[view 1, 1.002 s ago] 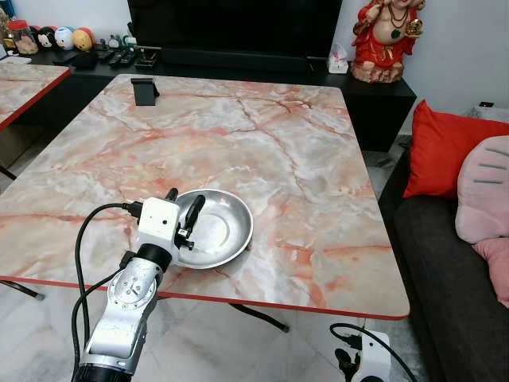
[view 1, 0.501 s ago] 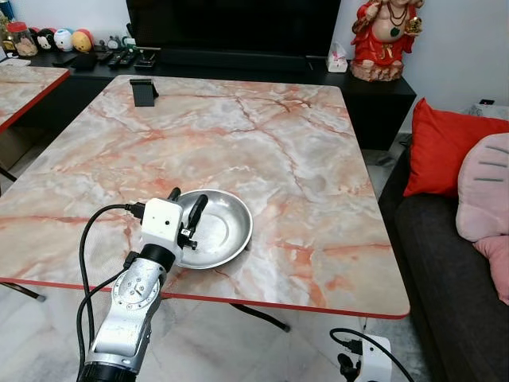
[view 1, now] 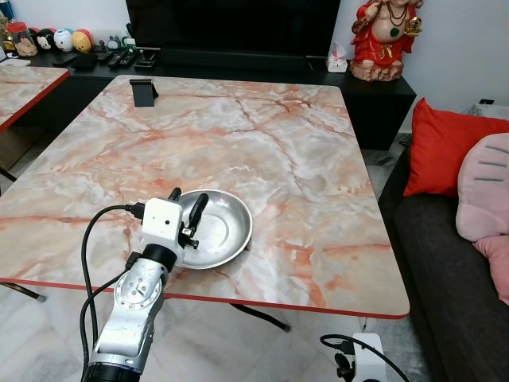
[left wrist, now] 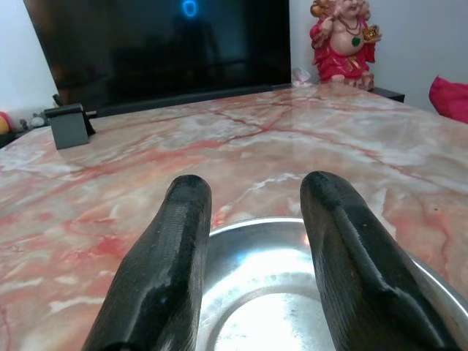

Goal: Setting the table

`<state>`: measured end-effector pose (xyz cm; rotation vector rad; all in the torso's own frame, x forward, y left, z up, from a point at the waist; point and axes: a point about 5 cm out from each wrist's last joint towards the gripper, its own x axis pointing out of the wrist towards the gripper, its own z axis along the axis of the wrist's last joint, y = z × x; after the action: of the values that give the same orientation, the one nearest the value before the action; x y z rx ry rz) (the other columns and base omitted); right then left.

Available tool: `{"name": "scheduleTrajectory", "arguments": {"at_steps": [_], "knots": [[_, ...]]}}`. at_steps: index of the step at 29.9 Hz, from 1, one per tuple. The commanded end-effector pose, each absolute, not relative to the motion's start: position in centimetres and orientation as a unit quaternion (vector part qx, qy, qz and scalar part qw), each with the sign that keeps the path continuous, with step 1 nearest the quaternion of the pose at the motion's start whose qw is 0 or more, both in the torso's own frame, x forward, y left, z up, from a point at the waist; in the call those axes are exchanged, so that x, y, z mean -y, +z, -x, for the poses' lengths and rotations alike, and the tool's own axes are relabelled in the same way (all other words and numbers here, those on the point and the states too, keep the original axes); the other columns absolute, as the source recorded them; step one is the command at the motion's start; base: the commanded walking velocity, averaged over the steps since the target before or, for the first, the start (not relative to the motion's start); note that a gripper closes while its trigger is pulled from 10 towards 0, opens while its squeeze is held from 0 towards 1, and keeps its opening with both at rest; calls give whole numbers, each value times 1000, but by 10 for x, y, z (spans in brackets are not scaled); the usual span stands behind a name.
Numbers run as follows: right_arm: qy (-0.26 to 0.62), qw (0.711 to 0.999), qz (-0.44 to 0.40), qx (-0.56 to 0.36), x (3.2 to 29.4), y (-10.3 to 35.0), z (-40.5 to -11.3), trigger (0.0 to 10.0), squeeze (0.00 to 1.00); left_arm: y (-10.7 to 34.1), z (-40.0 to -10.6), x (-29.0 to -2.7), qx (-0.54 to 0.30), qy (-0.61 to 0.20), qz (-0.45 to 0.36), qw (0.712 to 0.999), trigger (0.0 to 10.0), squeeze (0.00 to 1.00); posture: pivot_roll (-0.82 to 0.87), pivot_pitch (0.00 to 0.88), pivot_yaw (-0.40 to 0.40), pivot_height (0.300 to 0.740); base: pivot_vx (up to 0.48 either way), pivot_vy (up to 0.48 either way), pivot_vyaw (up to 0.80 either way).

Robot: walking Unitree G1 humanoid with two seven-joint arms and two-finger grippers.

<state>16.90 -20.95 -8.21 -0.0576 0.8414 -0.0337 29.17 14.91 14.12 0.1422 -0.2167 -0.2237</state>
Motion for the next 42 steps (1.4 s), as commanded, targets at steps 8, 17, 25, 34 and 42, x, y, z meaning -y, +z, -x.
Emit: {"name": "scheduleTrajectory", "arguments": {"at_steps": [8, 17, 25, 34, 42], "knots": [[-59, 920, 42, -385, 275, -66, -158, 10000, 0, 142, -294, -153, 108, -111, -69, 985, 10000, 0, -34, 0, -21, 740, 0, 0, 0], [-56, 918, 11, -392, 261, -72, -158, 10000, 0, 144, -295, -151, 112, -109, -63, 986, 10000, 0, -26, 0, -18, 740, 0, 0, 0], [-42, 920, -29, -388, 224, -80, -163, 10000, 0, 144, -295, -154, 111, -99, -56, 987, 10000, 0, -23, 0, -16, 740, 0, 0, 0], [-42, 922, -40, -384, 218, -79, -167, 10000, 0, 143, -295, -153, 109, -100, -53, 988, 10000, 0, -21, 0, -21, 740, 0, 0, 0], [-54, 921, -45, -382, 219, -79, -168, 10000, 0, 144, -296, -152, 108, -100, -50, 988, 10000, 0, -17, 0, -17, 740, 0, 183, 0]]}}
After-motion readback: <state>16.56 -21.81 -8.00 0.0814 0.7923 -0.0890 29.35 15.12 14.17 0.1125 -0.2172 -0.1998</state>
